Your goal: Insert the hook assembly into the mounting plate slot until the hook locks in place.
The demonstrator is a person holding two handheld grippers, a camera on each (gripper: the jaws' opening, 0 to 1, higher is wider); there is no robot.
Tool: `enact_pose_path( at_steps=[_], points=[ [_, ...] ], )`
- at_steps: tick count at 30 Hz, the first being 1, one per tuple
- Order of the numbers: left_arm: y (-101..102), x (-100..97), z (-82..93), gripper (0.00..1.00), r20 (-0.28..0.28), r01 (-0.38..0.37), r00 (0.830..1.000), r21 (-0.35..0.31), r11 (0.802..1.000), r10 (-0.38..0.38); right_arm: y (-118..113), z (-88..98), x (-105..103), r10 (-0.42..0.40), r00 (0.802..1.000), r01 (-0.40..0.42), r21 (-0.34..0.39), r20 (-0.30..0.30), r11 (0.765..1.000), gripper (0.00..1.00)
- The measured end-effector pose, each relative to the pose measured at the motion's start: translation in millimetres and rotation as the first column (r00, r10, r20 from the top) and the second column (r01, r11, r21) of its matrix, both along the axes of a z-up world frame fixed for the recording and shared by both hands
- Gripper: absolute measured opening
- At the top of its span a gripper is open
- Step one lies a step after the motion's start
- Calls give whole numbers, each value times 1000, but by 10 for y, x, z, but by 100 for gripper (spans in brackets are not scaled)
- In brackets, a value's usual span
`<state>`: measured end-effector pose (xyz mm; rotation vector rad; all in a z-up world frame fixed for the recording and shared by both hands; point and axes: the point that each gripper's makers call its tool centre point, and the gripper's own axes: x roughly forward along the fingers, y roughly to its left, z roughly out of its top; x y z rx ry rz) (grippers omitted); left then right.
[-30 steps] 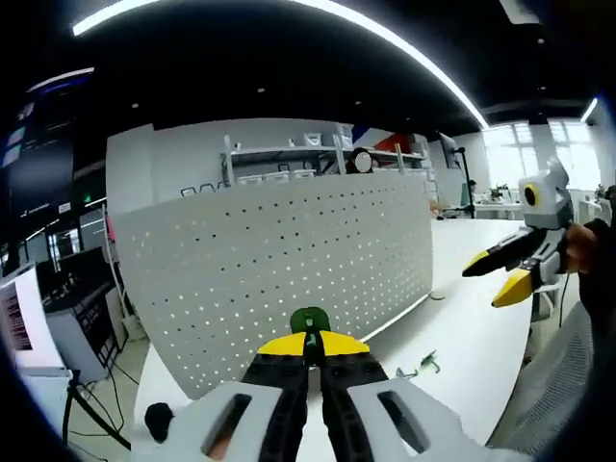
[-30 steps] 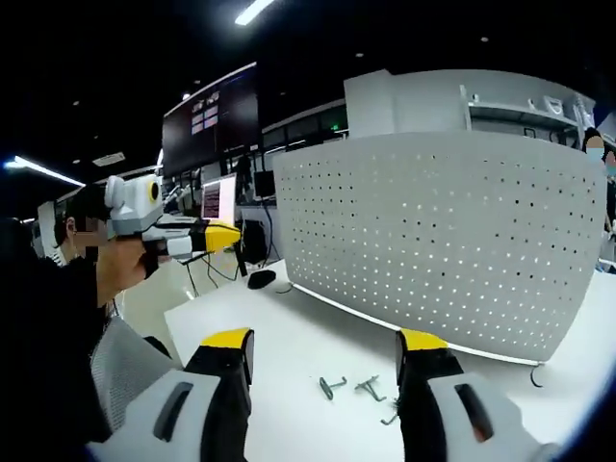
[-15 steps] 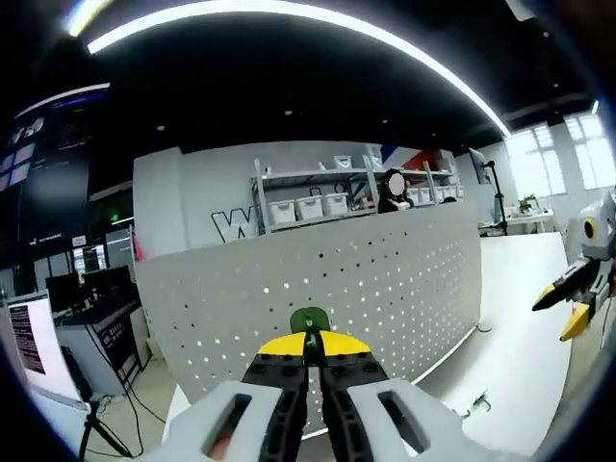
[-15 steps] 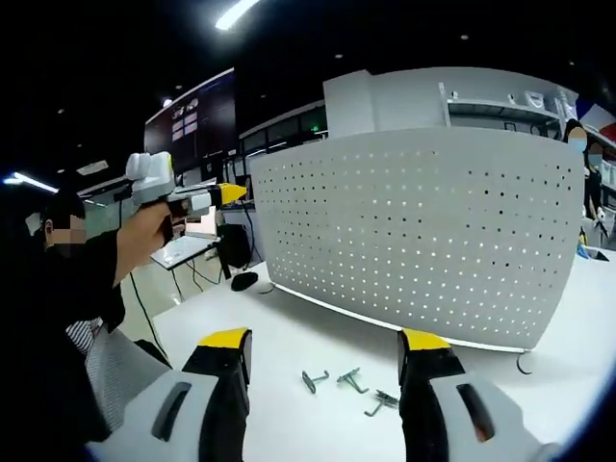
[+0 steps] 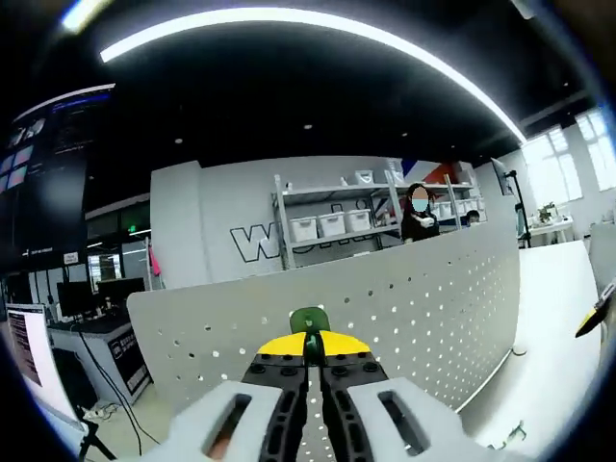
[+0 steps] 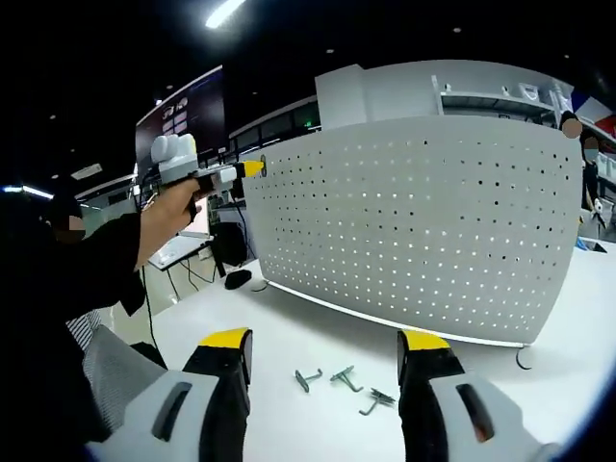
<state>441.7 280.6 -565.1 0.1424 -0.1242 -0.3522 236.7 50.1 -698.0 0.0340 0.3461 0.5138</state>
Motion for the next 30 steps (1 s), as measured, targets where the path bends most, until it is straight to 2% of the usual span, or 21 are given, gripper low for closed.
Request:
enact_pose_path(
  at_steps=[13, 21, 30],
  points=[
    [-31, 241, 14, 3, 76, -49, 996, 12, 999, 48, -36, -28, 70, -2, 1000, 2, 4, -12, 1000, 59],
    [-30, 339, -26, 3, 70, -62, 996, -9, 998, 63, -75, -50, 104, -10, 1000, 10, 6, -16, 1000, 58],
    [-10, 374, -55, 3, 73, -79, 994, 17, 997, 77, -68, -74, 111, -8, 1000, 8, 12, -20, 1000, 58]
  ],
)
